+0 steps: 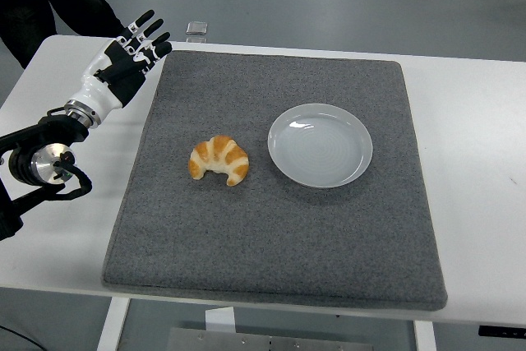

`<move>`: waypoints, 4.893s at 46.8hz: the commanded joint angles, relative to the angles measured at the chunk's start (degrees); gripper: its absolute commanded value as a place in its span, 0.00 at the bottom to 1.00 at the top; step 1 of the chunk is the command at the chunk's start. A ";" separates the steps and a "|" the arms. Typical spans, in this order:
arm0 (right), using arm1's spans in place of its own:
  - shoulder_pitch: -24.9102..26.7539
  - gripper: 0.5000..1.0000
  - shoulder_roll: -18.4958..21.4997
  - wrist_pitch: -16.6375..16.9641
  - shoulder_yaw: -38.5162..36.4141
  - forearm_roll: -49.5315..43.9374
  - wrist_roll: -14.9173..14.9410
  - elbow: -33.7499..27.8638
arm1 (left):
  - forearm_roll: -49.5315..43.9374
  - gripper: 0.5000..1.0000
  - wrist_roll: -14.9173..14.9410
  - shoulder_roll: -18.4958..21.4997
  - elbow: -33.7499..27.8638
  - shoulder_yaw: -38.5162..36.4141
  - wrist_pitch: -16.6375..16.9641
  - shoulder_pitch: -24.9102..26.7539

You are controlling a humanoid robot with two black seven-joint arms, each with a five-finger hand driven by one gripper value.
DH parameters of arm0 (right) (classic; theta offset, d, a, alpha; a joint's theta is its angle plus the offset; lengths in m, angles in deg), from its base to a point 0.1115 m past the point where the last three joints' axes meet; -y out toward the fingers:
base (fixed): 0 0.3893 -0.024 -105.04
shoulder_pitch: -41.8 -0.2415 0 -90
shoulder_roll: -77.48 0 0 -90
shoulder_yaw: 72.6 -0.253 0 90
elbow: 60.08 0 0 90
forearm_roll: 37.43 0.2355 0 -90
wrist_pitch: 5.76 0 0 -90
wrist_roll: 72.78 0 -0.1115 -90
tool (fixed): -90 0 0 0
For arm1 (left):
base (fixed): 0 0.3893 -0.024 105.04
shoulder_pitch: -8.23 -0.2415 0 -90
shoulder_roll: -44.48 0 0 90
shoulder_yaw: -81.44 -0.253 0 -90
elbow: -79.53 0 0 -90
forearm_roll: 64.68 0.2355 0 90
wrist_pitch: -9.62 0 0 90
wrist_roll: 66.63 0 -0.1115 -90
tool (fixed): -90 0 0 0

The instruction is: Place the bread on the plate

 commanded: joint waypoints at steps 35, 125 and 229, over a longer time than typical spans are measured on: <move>-0.08 0.90 0.00 0.00 0.00 0.00 0.00 0.00 | 0.00 0.98 0.33 0.96 -2.64 -0.32 0.97 1.05; 0.27 0.90 0.00 -0.08 0.09 0.00 0.00 -0.26 | 52.38 0.94 4.20 -0.09 -6.51 -41.98 17.31 24.35; 0.36 0.90 0.00 -0.08 0.09 0.08 0.00 -0.35 | 50.80 0.00 3.85 17.83 -1.59 -27.04 11.17 33.83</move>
